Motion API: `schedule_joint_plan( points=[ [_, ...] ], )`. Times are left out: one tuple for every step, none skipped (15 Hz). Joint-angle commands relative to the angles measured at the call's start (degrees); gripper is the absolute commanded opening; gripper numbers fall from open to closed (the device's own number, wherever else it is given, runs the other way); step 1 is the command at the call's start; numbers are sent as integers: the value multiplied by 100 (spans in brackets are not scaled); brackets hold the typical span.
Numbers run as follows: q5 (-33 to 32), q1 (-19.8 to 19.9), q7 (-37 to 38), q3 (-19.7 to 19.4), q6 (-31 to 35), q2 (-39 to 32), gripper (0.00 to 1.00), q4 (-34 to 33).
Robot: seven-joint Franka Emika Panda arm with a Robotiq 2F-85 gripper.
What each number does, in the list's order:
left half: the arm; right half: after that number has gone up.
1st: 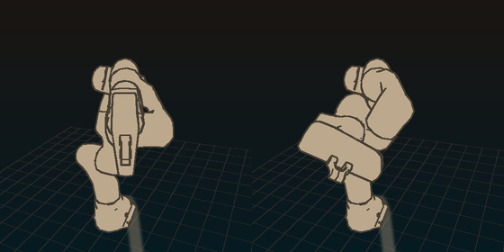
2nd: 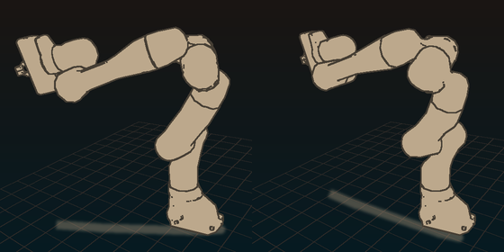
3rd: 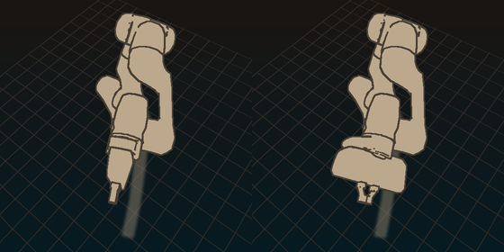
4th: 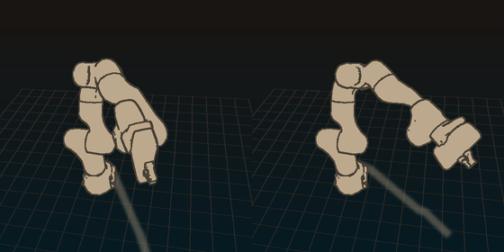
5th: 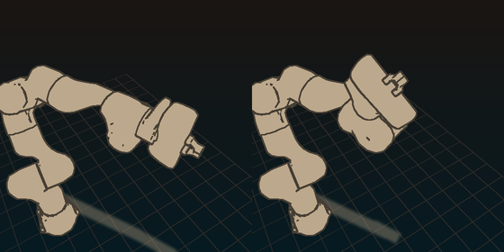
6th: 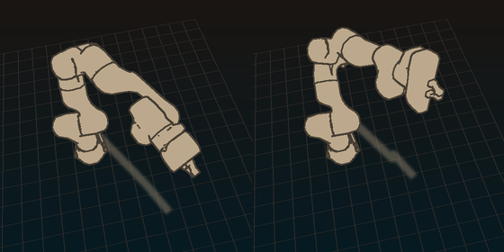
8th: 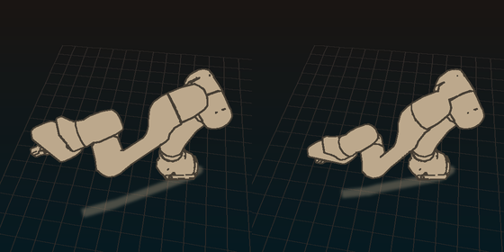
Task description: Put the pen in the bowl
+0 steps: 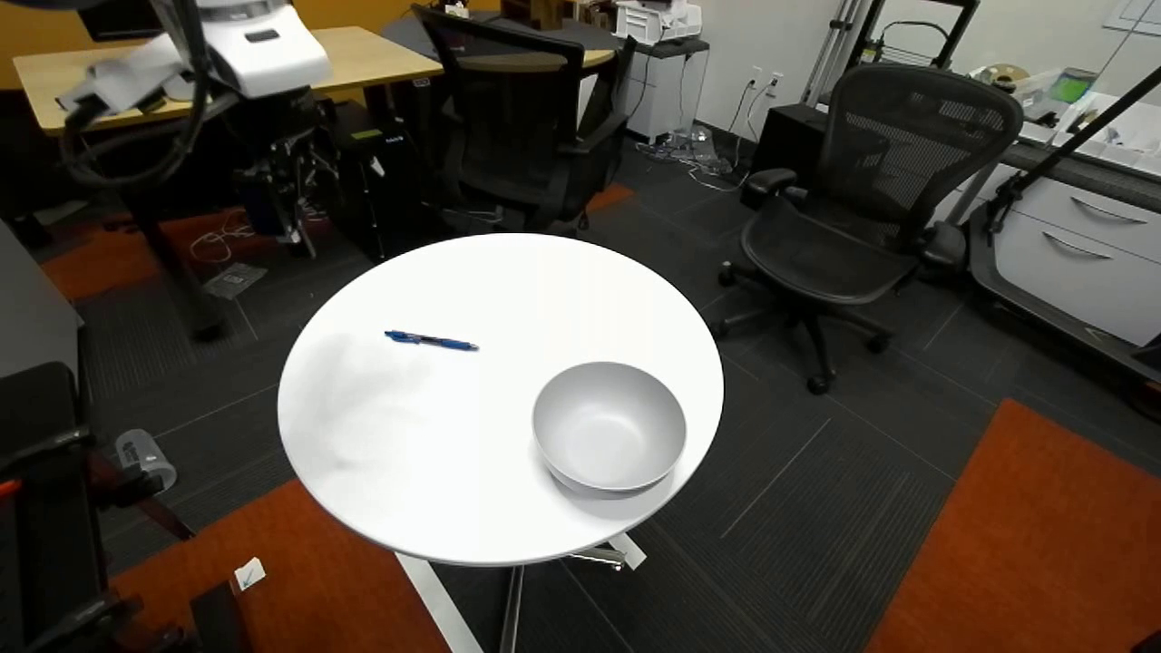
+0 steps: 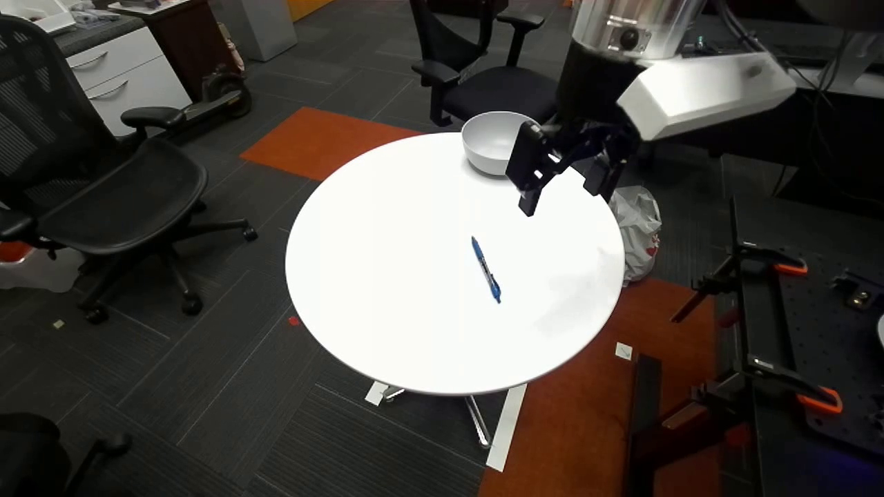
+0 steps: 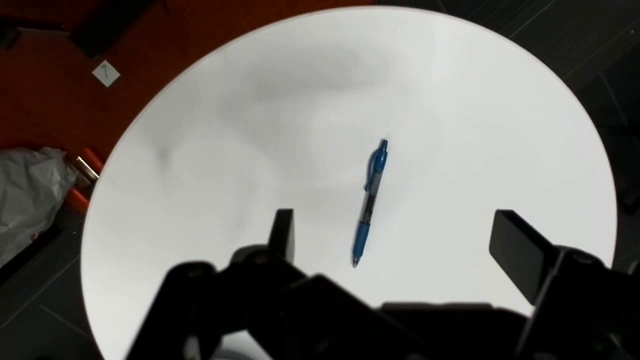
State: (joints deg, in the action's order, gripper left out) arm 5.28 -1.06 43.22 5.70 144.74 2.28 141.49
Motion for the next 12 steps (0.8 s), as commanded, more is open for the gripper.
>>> schedule_joint_plan(
  points=[
    [72,-117,342,-48,258,-629,100,-241],
    [70,-139,385,-75,268,-801,100,-325],
    [36,-162,439,-103,301,-958,100,-393],
    [-13,-186,472,-140,291,-1132,100,-502],
    [-57,-216,526,-191,312,-1282,100,-592],
    [-86,-247,576,-249,329,-1456,100,-707],
    [-110,-276,595,-309,330,-1614,100,-827],
    [-87,-295,569,-355,329,-1752,100,-941],
    [-98,-324,574,-427,342,-1920,100,-1069],
    [-81,-348,551,-492,320,-2064,100,-1193],
    [-49,-365,520,-543,319,-2196,100,-1307],
    [-7,-371,461,-586,336,-2326,100,-1412]
  ],
)
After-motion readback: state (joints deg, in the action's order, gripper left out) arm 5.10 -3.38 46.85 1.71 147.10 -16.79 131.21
